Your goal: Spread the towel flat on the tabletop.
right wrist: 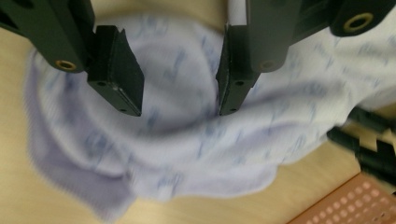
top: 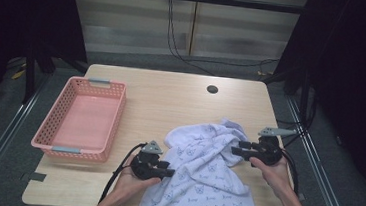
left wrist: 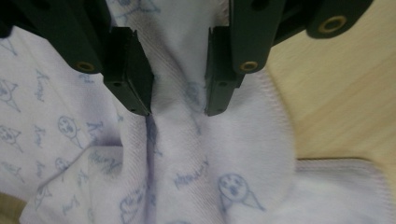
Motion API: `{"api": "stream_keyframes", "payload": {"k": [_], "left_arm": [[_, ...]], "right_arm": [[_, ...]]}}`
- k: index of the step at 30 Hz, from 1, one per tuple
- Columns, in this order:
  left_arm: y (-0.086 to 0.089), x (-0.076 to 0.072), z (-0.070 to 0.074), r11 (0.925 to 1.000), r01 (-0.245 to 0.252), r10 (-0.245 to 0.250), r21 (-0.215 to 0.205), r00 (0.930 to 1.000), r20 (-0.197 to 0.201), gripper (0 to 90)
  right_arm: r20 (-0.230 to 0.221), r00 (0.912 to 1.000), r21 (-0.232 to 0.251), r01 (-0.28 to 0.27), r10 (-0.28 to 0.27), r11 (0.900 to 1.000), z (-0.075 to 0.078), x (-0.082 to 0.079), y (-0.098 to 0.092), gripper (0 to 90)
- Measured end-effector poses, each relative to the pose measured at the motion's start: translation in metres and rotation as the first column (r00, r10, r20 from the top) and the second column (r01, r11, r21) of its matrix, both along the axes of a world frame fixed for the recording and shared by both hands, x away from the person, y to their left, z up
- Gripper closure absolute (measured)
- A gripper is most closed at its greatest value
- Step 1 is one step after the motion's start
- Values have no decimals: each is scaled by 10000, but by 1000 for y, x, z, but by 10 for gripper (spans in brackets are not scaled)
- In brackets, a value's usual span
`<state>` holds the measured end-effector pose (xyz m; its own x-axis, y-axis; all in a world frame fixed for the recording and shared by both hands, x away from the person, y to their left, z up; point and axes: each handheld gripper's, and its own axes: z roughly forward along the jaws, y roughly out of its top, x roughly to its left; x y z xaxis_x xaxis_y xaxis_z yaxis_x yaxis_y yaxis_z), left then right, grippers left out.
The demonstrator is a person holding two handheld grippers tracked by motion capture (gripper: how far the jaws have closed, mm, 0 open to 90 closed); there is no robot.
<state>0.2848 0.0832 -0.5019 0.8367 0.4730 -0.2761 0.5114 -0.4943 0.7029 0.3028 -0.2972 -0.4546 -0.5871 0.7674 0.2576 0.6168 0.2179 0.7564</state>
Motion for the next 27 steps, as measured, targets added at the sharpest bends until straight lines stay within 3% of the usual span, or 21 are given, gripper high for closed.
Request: {"api": "stream_keyframes", "payload": {"k": [4, 6, 8, 11, 13, 16, 18, 21, 24, 25, 27], "left_arm": [[6, -9, -1, 9992, 371, -379, -168, 9983, -445, 775], [9, -13, -1, 9978, 627, -638, -193, 9957, -674, 777], [12, -20, 1, 9970, 776, -777, -47, 9953, -571, 777], [18, -31, 2, 9957, 924, -921, 27, 9938, -623, 776], [23, -37, 4, 9925, 1203, -1183, 212, 9899, -778, 775], [33, -39, 5, 9904, 1381, -1371, 27, 9857, -975, 726], [35, -30, 6, 9959, 822, -857, -381, 9913, -998, 672], [34, -13, 9, 9968, 111, -182, -791, 9957, -907, 639], [32, 0, 7, 9955, -243, 159, -916, 9957, -916, 609], [32, 5, 6, 9932, -560, 458, -1019, 9939, -1004, 609], [33, 10, 3, 9921, -995, 916, -760, 9906, -1014, 618]], "right_arm": [[273, 9996, 252, 62, -69, 9997, 3, 18, 10, 469], [48, 10000, 204, -40, 39, 9998, -5, 22, 17, 464], [-369, 9983, -176, -454, 447, 9988, -19, 24, 27, 543], [-851, 9926, -576, -912, 861, 9942, -36, 15, 41, 659], [-1141, 9873, -262, -1145, 1108, 9931, -35, 8, 42, 716], [-1155, 9845, -56, -1335, 1320, 9910, -39, -11, 44, 740], [-1162, 9822, -35, -1489, 1475, 9888, -39, -22, 47, 747], [-1159, 9791, -74, -1693, 1674, 9855, -39, -35, 52, 751], [-1193, 9725, -120, -2031, 2003, 9791, -37, -50, 55, 753], [-1188, 9716, -112, -2073, 2046, 9782, -37, -54, 55, 753], [-1303, 9680, -129, -2181, 2146, 9759, -36, -68, 55, 753]]}}
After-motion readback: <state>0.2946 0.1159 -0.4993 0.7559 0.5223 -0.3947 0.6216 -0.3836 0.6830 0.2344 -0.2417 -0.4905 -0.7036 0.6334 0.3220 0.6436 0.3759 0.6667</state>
